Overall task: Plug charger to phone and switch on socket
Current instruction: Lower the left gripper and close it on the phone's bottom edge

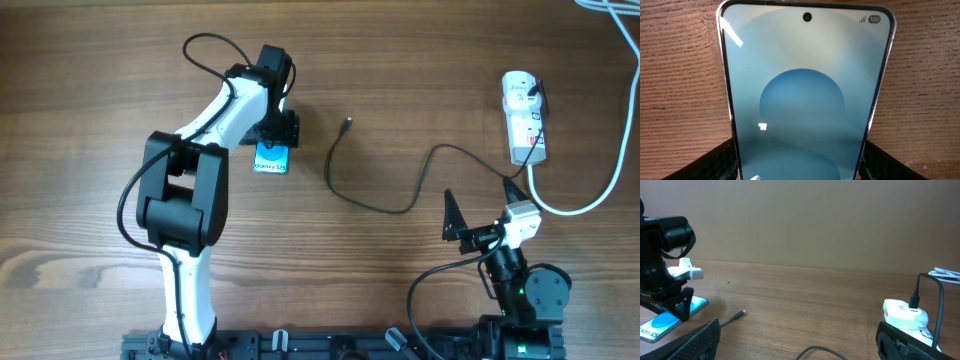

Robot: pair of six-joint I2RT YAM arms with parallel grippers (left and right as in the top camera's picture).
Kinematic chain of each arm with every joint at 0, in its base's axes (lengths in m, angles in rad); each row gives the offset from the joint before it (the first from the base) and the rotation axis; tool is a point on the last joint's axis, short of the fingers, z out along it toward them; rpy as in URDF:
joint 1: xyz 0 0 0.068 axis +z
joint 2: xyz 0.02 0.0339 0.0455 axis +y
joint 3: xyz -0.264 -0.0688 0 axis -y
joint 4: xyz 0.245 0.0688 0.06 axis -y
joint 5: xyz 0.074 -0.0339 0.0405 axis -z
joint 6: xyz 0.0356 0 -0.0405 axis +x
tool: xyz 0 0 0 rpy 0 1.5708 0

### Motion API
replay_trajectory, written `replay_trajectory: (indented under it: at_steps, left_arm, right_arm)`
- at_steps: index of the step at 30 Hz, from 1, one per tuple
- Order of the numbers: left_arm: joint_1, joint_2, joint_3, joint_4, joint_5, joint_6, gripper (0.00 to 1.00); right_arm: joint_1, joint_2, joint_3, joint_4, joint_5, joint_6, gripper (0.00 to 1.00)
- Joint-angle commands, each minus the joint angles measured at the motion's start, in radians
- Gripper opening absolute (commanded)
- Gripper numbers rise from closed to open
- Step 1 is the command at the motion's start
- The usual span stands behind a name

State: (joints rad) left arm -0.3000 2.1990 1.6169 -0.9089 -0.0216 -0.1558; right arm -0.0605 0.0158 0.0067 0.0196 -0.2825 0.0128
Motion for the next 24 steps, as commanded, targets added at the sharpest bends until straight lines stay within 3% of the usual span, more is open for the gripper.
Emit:
replay_trajectory:
  at_steps: [1,24]
  left_arm:
    - [-0.012,0.02,-0.04,0.0,0.019,-0.01,0.74]
    - [-0.011,-0.164,-0.04,0.0,0.02,-0.019,0.74]
  right_arm:
    - [0.005,-0.002,-0.002,0.003,0.013,-0.012,1.0]
    - [0.005,-0.002,-0.002,0.003,0.013,-0.012,1.0]
